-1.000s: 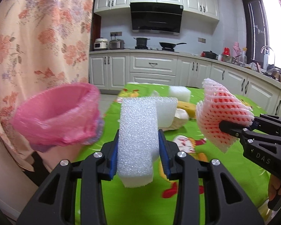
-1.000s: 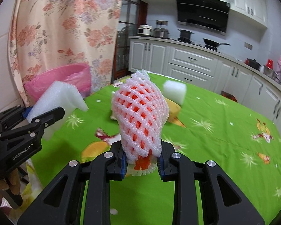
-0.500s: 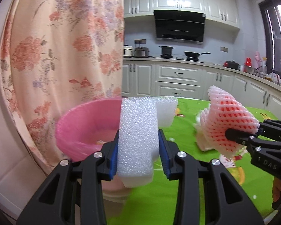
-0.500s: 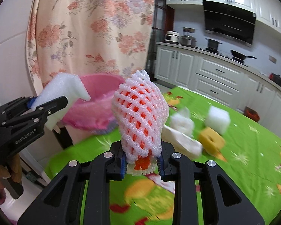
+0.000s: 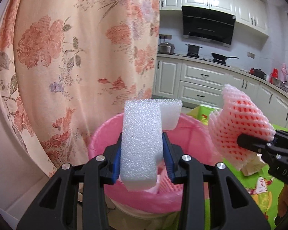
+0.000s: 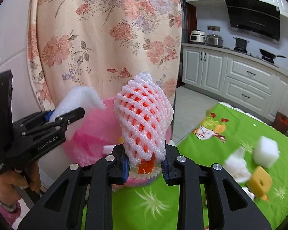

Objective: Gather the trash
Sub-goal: 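Open both tools to drop the foam block and net into the bin, then return both tools to the table toward the yellow sponge and tissues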

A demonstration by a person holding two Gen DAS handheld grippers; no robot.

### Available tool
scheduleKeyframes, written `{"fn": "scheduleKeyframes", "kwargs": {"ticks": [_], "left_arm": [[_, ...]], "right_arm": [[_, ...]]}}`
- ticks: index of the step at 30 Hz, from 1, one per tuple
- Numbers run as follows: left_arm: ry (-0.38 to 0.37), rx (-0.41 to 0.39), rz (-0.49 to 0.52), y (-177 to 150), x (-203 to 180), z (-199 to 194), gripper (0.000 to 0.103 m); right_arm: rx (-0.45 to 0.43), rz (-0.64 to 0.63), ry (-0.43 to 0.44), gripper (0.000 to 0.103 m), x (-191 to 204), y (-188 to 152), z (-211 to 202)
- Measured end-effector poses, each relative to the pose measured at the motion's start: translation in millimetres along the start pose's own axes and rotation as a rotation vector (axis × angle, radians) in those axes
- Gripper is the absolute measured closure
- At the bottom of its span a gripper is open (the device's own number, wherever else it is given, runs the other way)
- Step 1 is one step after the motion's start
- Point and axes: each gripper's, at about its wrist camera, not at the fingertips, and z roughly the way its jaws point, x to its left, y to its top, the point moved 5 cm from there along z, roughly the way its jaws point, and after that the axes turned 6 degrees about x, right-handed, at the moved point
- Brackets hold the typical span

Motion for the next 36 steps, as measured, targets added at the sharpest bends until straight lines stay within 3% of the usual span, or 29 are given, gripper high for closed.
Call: {"fn": "scheduleKeyframes", "kwargs": {"ticks": [6, 8, 9, 21, 29, 36], "left_arm": [[0.004, 0.024, -0.033, -1.9, 18.9, 20.8, 0.064], [0.007, 0.029, -0.051, -3.5, 25.4, 24.5, 0.046], [0.012, 0.024, -0.060, -4.8, 28.1, 24.3, 0.043], [0.054, -0.012, -0.122, -14.3, 48.4, 7.4, 0.020], [0.031, -0.045, -0.098, -18.4, 21.6, -9.3, 0.009], [-0.061, -0.070, -0.064, -27.8, -29.6, -26.5, 0.006]], "right_arm": [[0.028, -0.033, 0.034, 0.072, 16.2, 14.5, 28.5], [0.033, -0.040, 0.024, 0.059, 18.5, 15.5, 34.7], [0.031, -0.039, 0.022, 0.052, 18.8, 15.2, 35.7], [0.021, -0.019, 0.043, 0.047, 7.8, -10.7, 19.4], [0.002, 0.029, 0.002, 0.045, -22.6, -41.8, -4.0], [0.005, 0.119, -0.055, 0.045, -69.2, -77.8, -25.2]]}}
